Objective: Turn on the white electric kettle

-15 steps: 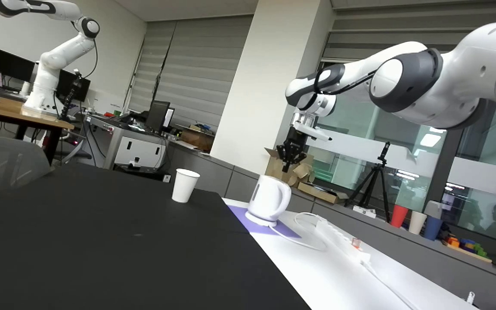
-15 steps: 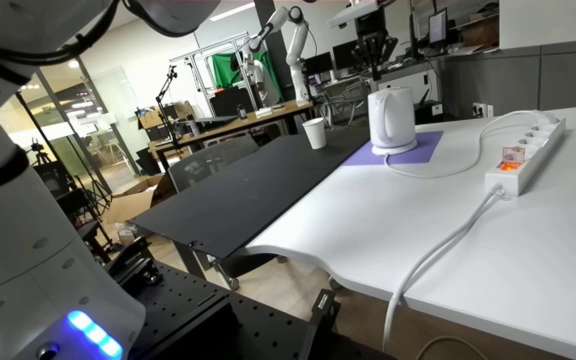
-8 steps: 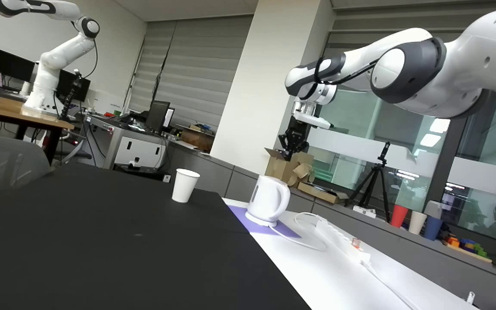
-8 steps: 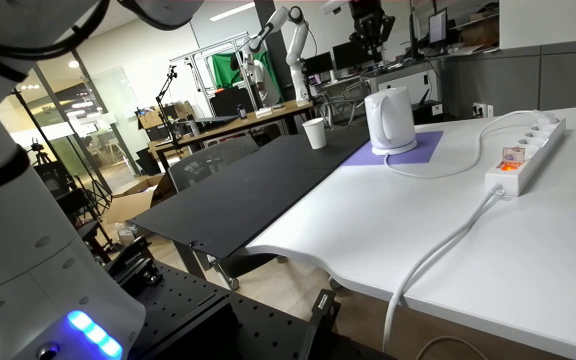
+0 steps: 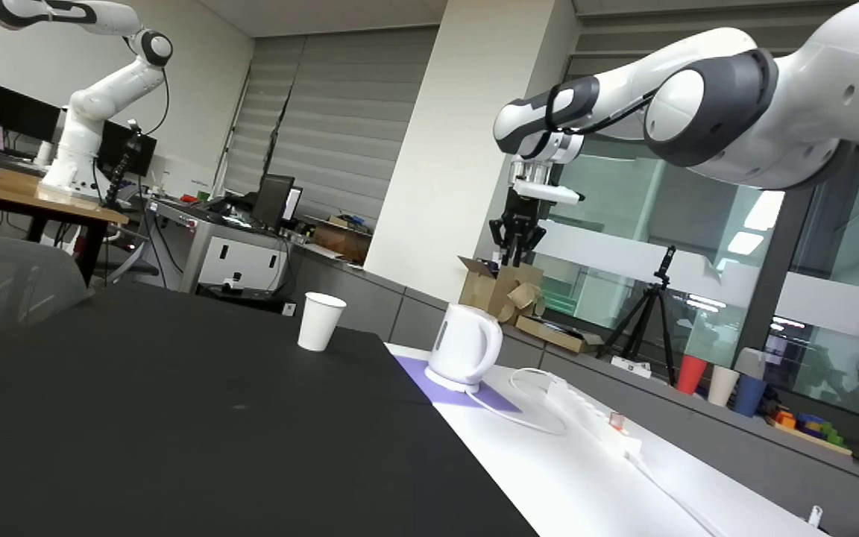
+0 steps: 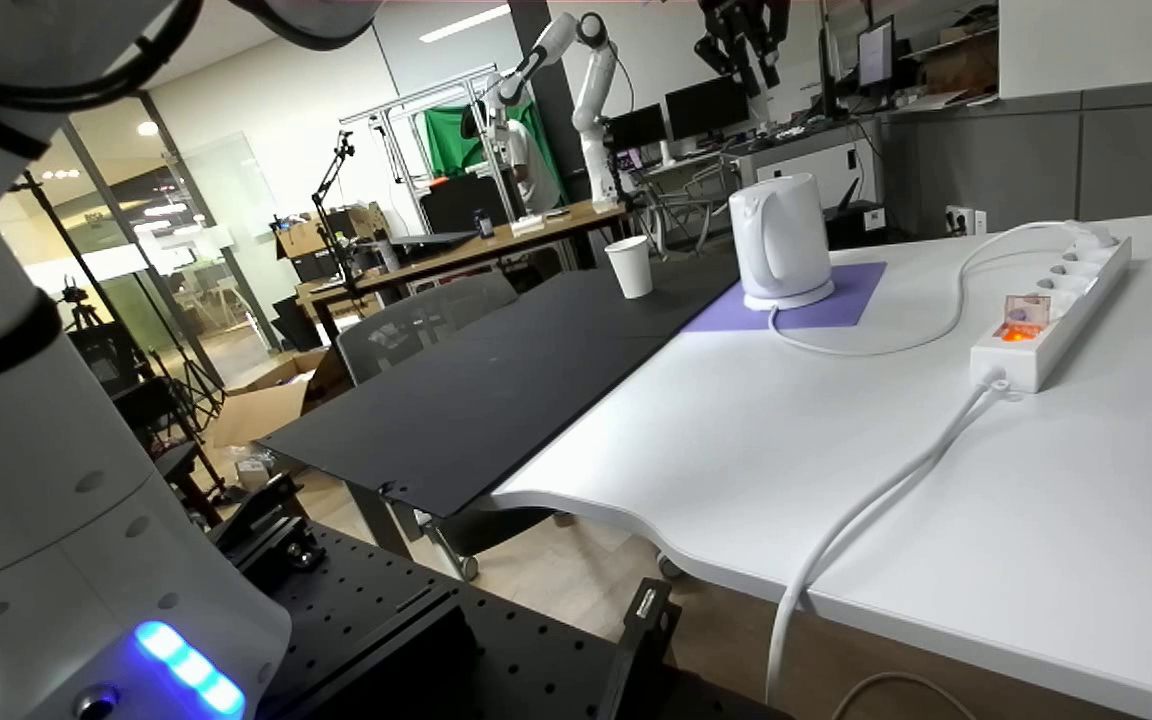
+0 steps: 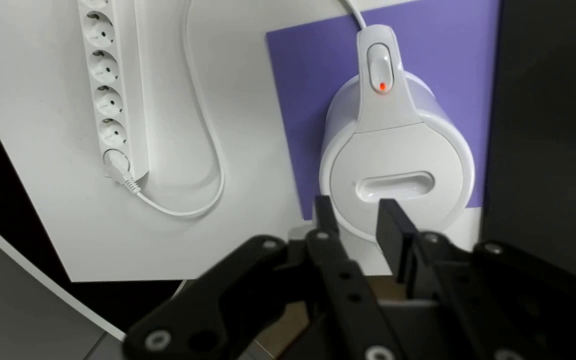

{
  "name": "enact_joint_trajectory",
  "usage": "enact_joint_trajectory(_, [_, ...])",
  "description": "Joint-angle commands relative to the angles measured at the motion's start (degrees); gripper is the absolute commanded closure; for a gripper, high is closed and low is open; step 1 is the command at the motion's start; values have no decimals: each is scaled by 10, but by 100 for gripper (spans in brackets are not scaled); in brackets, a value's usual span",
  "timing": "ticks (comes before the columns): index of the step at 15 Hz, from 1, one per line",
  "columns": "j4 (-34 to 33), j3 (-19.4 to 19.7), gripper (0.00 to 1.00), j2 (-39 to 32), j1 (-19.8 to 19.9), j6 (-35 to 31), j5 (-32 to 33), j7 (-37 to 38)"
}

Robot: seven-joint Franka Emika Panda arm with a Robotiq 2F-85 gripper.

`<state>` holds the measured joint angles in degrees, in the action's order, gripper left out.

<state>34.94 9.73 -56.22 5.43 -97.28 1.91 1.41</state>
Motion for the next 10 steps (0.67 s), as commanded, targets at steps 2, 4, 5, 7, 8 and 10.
enact_joint_trajectory(2, [4,11,32,19,-10,35,14,5])
enact_joint_trajectory(4, [4,8,20,23,-8,55,10,-3])
enact_joint_trajectory(5, [4,7,13,25,-7,65,9,-8])
enact_joint_trajectory(7, [3,2,1,29,-3,92,4,-23])
enact_joint_trajectory(8, [2,2,0,29,-3,101,3,-30])
enact_joint_trajectory(10, [0,2,0,28,-3,118,2,-40])
